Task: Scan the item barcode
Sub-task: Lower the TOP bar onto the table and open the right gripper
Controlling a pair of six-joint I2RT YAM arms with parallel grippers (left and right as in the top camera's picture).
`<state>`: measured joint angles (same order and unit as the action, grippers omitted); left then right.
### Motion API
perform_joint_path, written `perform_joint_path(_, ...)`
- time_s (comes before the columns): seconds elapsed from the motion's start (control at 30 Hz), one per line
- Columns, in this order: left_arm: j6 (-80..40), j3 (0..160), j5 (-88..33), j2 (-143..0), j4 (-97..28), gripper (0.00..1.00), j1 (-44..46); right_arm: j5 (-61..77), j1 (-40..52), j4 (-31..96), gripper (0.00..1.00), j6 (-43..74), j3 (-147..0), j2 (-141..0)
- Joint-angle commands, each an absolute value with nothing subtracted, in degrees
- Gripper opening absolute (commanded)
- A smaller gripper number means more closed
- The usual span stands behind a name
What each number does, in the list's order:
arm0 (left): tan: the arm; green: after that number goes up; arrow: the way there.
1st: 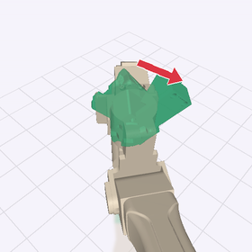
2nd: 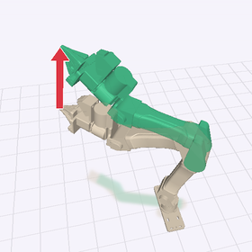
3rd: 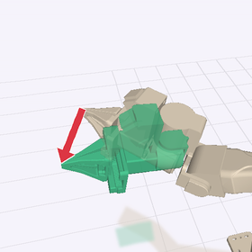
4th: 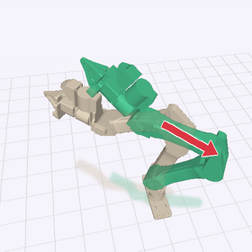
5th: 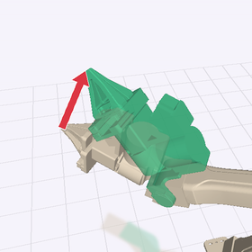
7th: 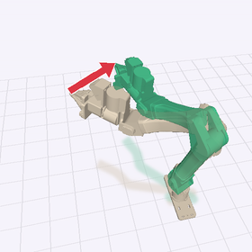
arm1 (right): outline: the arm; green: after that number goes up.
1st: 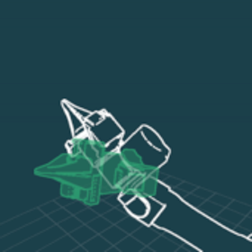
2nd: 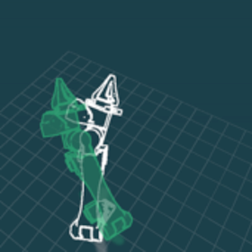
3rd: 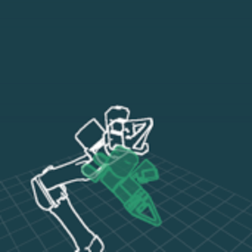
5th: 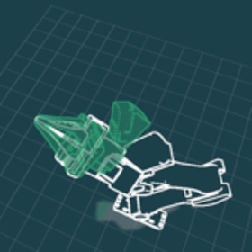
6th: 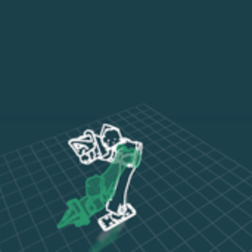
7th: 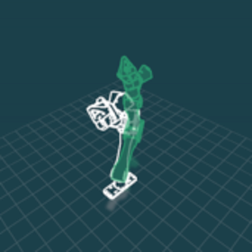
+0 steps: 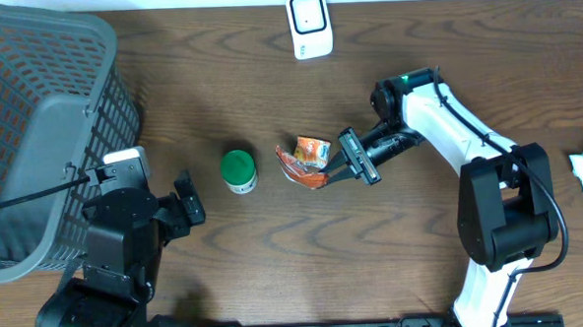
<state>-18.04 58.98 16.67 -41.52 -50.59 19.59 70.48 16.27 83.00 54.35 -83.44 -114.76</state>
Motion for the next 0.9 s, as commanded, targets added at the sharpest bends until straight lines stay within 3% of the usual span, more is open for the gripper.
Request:
perform_joint_path(0.0,-18.28,59.86,17.21,-41.47,-50.57,0.98,19.31,63.66,14.06,82.17,0.02,63.46,-83.55,-115.37)
perform_joint_path(0.23,-18.28,59.86,17.21,-41.47,-50.57,0.98,19.31,64.90,13.08,78.26,0.01,62.26,-83.55,-116.68)
perform_joint_path(0.53,-18.28,59.86,17.21,-41.47,-50.57,0.98,19.31,54.68,15.79,89.95,0.02,55.44,-83.35,-117.78)
perform_joint_path(0.7,-18.28,59.86,17.21,-41.47,-50.57,0.98,19.31,51.00,15.75,90.50,0.02,55.68,-83.33,-117.78)
perform_joint_path(0.77,-18.28,59.86,17.21,-41.47,-50.57,0.98,19.31,48.18,15.75,90.41,0.07,56.47,-83.33,-117.78)
perform_joint_path(0.87,-18.28,59.86,17.21,-41.47,-50.57,0.98,19.31,45.45,15.35,88.97,0.26,59.77,-83.33,-117.78)
